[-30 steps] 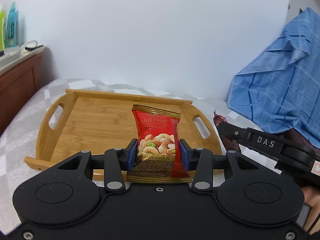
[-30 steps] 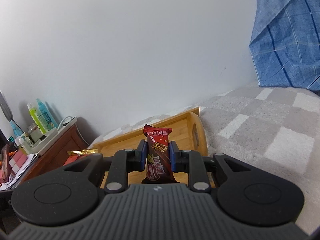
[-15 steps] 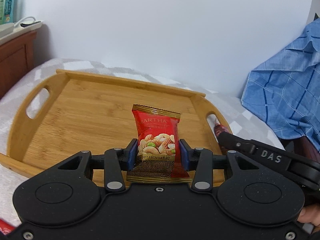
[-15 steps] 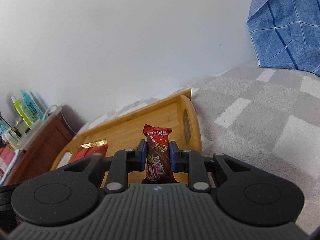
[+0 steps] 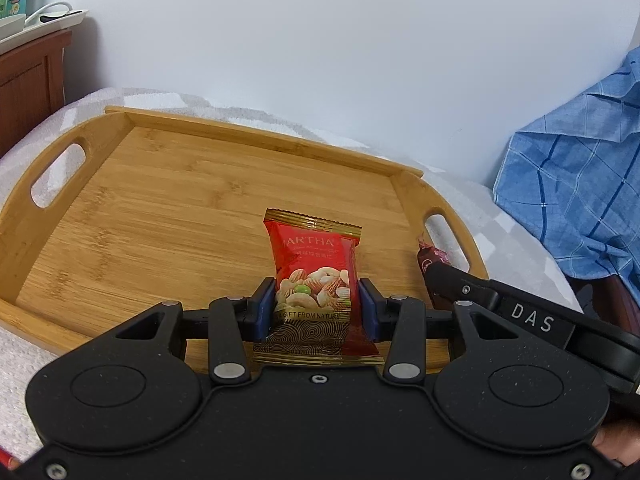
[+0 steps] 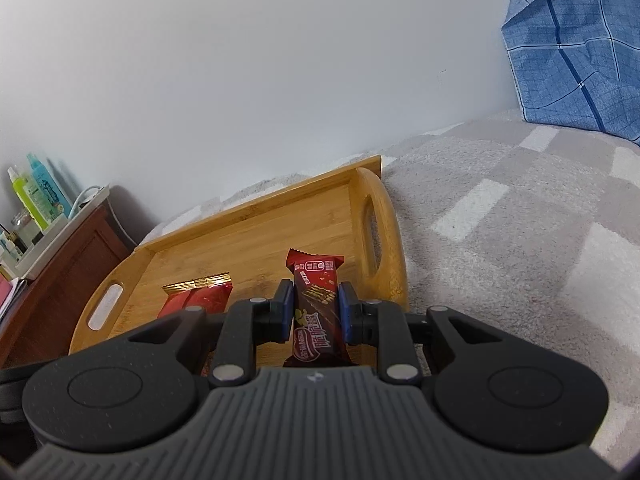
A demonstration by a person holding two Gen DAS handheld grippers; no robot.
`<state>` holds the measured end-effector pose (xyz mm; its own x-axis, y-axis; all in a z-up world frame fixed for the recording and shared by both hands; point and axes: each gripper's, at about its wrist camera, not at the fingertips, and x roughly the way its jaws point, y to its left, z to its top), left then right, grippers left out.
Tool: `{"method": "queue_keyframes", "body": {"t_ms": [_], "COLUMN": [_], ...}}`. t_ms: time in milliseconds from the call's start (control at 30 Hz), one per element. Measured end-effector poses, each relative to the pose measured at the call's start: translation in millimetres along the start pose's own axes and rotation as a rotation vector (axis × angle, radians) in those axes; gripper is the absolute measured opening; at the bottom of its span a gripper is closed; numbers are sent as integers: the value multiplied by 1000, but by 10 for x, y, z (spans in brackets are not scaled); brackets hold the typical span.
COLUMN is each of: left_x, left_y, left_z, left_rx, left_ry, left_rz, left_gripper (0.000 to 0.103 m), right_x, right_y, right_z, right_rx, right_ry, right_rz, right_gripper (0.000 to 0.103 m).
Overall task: Organize snacks
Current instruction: 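Lift the cashew bag with the left tool while the right tool carries the chocolate bar to the tray, then open the left tool over the tray while the right tool releases the chocolate bar beside it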
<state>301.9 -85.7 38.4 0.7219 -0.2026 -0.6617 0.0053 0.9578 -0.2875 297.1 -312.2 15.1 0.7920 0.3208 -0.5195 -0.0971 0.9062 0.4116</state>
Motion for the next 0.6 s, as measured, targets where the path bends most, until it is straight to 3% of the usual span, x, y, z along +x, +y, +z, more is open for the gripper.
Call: {"method": "queue_keyframes", "body": {"t_ms": [600], "left_x": [64], "left_y": [-34], "left_z": [-11], "left_rx": [11], "left_ry": [-13], "left_rz": [0], "left_gripper": [41], "right_x": [52], "right_y": [-65], "right_z": [35], "right_rx": [20], "right_ry": [18], "right_rz": [-1], "right_gripper": [28]}}
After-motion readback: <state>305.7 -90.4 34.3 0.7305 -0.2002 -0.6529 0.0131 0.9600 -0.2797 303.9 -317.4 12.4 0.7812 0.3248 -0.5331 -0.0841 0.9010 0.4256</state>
